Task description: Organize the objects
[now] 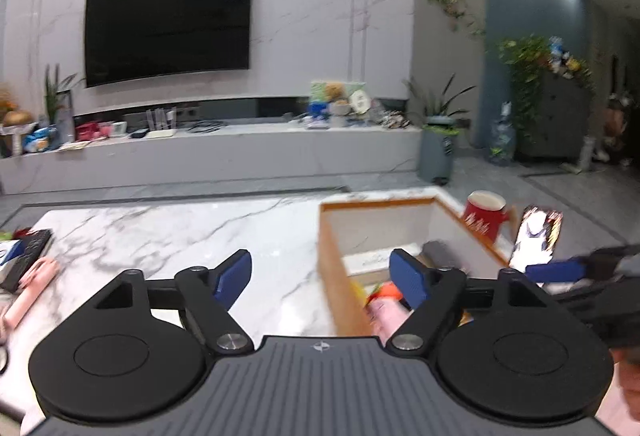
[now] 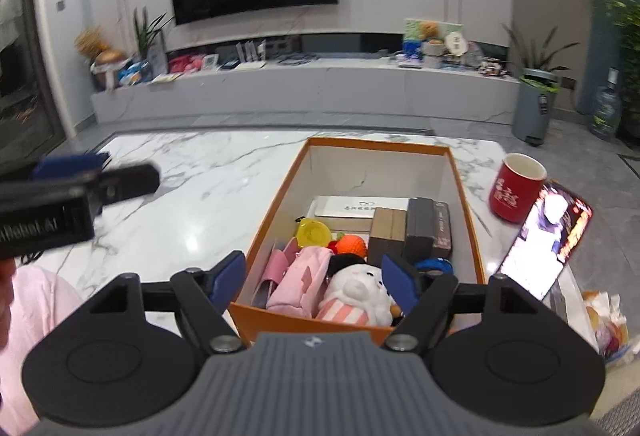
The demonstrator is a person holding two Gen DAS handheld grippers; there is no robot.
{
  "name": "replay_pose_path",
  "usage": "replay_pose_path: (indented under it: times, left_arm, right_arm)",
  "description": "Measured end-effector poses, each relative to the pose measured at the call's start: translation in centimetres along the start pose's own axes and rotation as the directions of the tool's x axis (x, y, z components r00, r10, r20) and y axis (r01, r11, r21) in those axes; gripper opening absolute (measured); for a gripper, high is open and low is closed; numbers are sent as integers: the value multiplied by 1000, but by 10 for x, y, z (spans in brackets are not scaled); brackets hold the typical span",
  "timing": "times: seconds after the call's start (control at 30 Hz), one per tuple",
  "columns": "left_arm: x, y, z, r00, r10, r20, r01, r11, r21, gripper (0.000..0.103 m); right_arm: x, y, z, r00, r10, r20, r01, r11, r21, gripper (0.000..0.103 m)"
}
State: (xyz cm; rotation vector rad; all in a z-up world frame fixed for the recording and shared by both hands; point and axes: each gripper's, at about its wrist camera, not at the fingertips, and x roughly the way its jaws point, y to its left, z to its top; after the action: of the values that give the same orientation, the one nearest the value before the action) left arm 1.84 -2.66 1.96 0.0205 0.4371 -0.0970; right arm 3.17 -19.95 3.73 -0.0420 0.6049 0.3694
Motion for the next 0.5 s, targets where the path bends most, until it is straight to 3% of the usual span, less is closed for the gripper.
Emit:
replay_pose_path:
  times: [0.13, 0.27, 0.5]
  left_arm:
    - [8, -4, -11, 997, 71, -24, -71, 997, -15, 94]
    - [14, -1, -23, 994, 67, -91, -74, 994, -75, 95]
    - [21, -5, -49, 981, 90, -170, -102, 993, -64, 95]
  right_arm:
    - [0, 1, -8, 1000, -19, 13, 18, 999, 31, 81]
    - [3, 1, -17, 999, -51, 18, 50, 998, 34, 85]
    - [15, -7, -45, 994, -112, 13, 111, 989, 95, 87]
